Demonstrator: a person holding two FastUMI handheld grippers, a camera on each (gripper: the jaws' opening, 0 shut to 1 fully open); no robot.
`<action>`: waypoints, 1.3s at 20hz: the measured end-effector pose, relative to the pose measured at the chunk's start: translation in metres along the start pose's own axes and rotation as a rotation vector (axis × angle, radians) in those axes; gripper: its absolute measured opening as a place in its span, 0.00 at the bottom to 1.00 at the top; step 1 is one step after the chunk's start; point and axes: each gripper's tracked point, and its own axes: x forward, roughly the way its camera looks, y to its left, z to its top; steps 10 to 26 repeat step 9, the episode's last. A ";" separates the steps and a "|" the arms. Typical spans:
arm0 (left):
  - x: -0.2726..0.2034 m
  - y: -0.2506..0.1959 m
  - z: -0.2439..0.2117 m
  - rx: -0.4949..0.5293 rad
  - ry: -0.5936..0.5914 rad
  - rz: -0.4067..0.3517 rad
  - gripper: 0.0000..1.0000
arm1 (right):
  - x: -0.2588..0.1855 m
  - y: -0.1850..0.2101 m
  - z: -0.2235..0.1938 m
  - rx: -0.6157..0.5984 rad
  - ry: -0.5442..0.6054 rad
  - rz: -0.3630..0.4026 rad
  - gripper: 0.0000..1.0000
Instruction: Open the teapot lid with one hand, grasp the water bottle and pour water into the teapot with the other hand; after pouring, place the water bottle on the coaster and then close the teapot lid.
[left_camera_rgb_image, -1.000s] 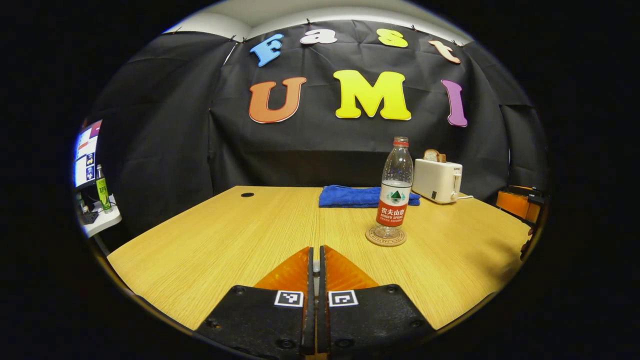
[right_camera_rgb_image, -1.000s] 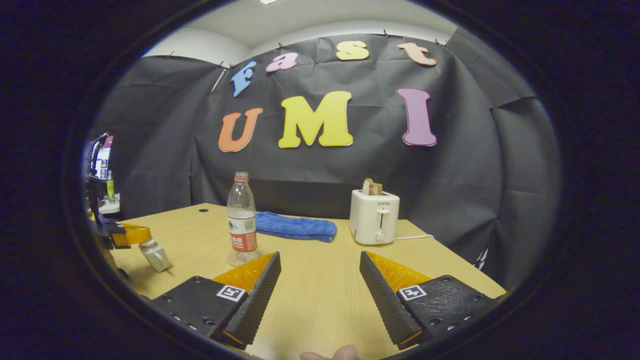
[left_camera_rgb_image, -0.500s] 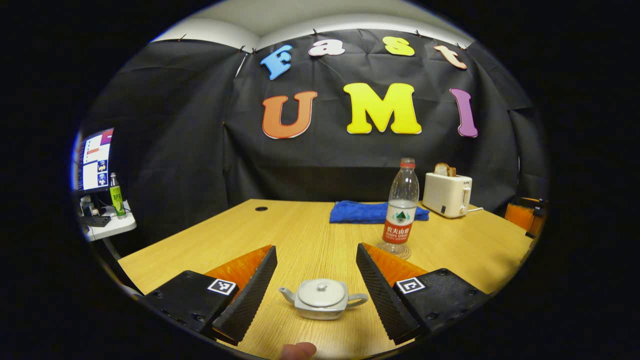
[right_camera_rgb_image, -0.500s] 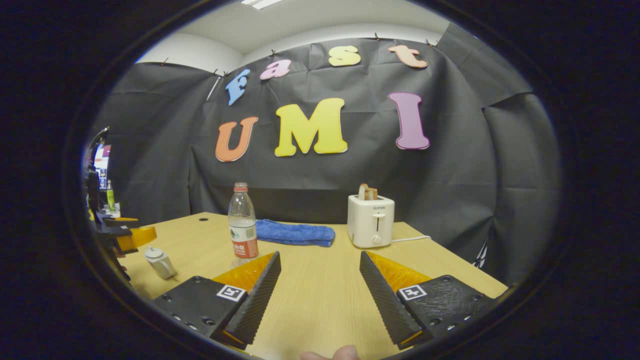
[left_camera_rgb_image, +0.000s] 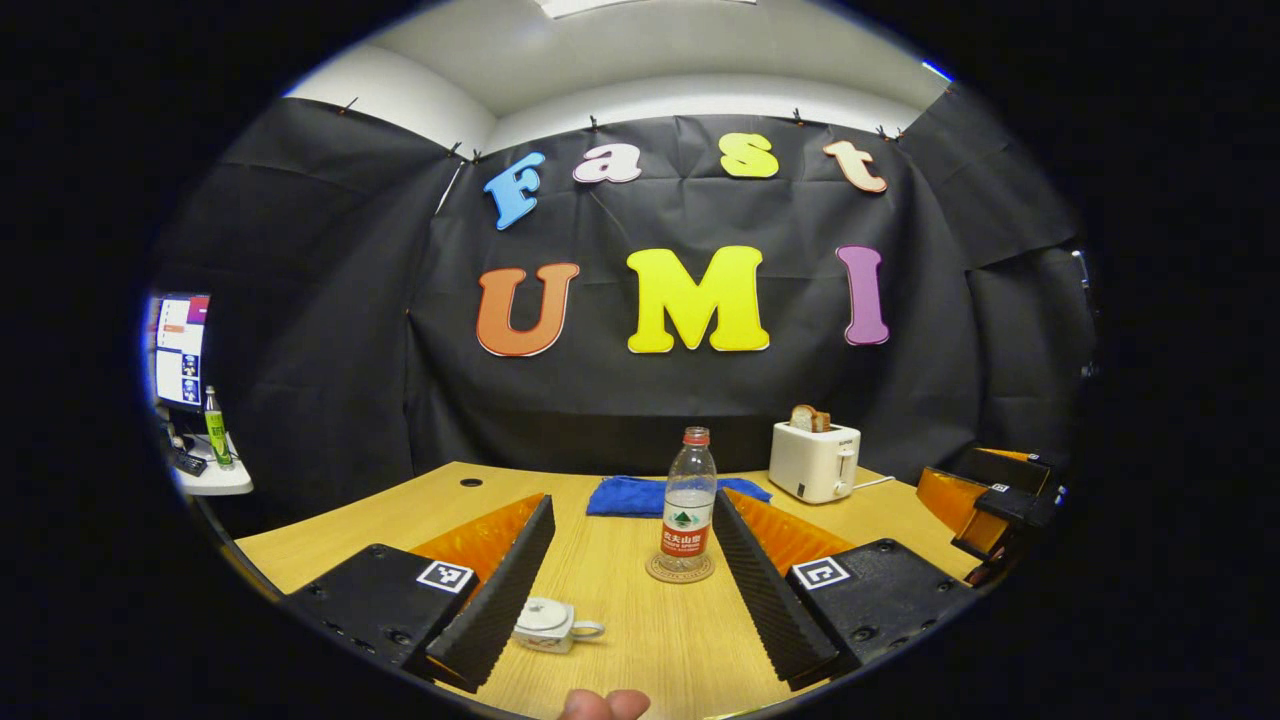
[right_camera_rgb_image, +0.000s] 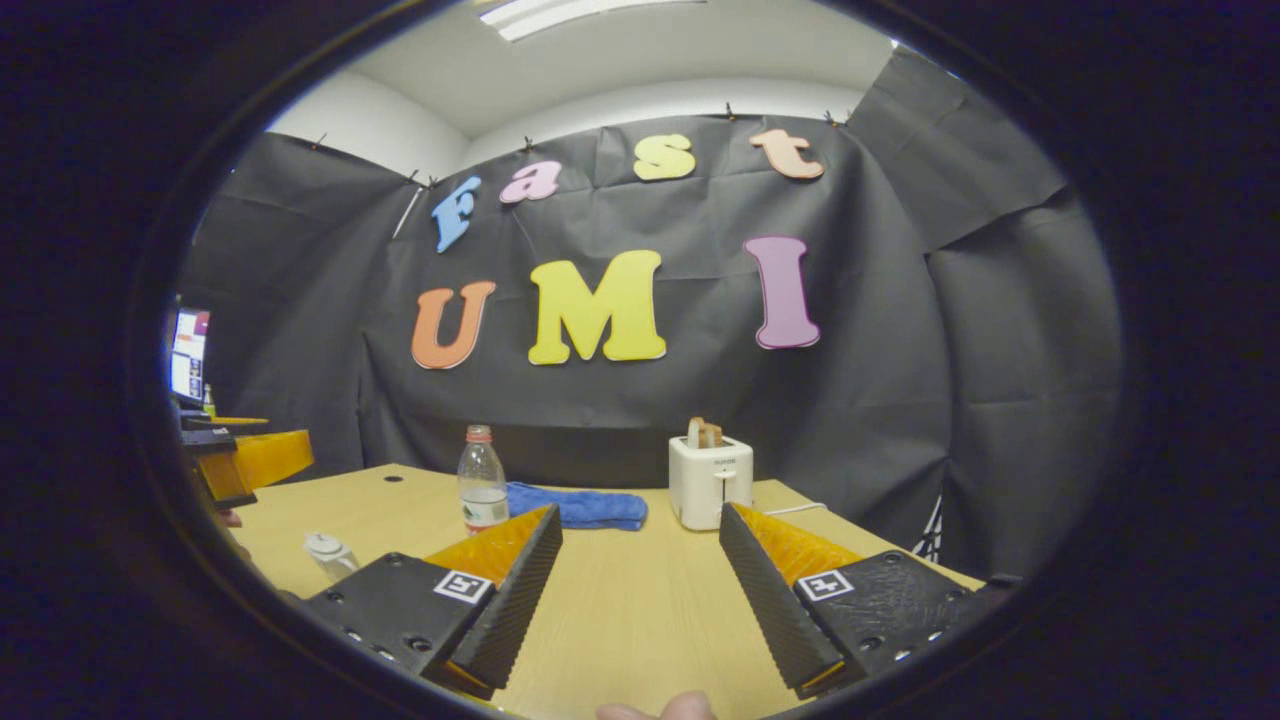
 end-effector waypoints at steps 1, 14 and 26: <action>-0.002 -0.004 -0.003 0.004 0.004 -0.002 0.99 | -0.003 0.000 -0.004 -0.007 0.003 -0.004 0.92; -0.006 -0.002 -0.002 0.009 -0.027 0.017 0.99 | -0.017 0.010 -0.011 -0.036 0.015 0.000 0.95; -0.006 -0.002 -0.002 0.009 -0.027 0.017 0.99 | -0.017 0.010 -0.011 -0.036 0.015 0.000 0.95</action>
